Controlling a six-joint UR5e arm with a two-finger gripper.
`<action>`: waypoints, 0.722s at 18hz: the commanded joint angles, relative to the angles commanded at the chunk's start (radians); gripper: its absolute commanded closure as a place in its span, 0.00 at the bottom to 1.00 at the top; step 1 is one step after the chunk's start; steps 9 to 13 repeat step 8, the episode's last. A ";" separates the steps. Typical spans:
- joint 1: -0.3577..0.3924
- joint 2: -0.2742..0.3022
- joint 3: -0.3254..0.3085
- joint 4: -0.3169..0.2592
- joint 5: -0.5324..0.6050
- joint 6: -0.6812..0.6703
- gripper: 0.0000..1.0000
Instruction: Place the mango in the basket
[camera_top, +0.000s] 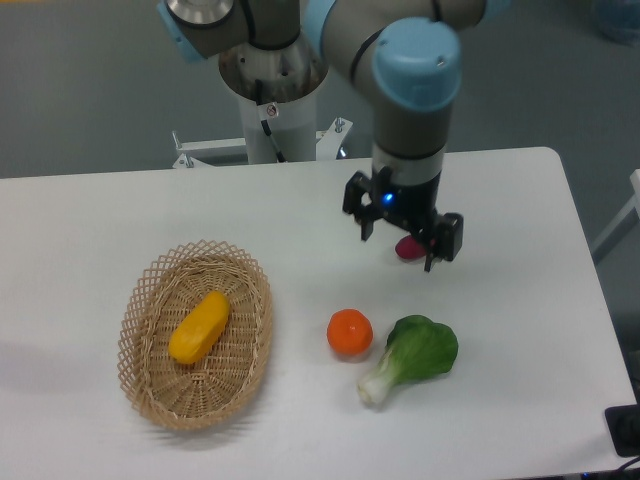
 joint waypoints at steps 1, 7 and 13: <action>0.002 0.000 0.000 0.000 -0.003 0.000 0.00; 0.006 0.002 0.003 0.000 -0.014 0.000 0.00; 0.006 0.002 0.003 0.000 -0.015 0.000 0.00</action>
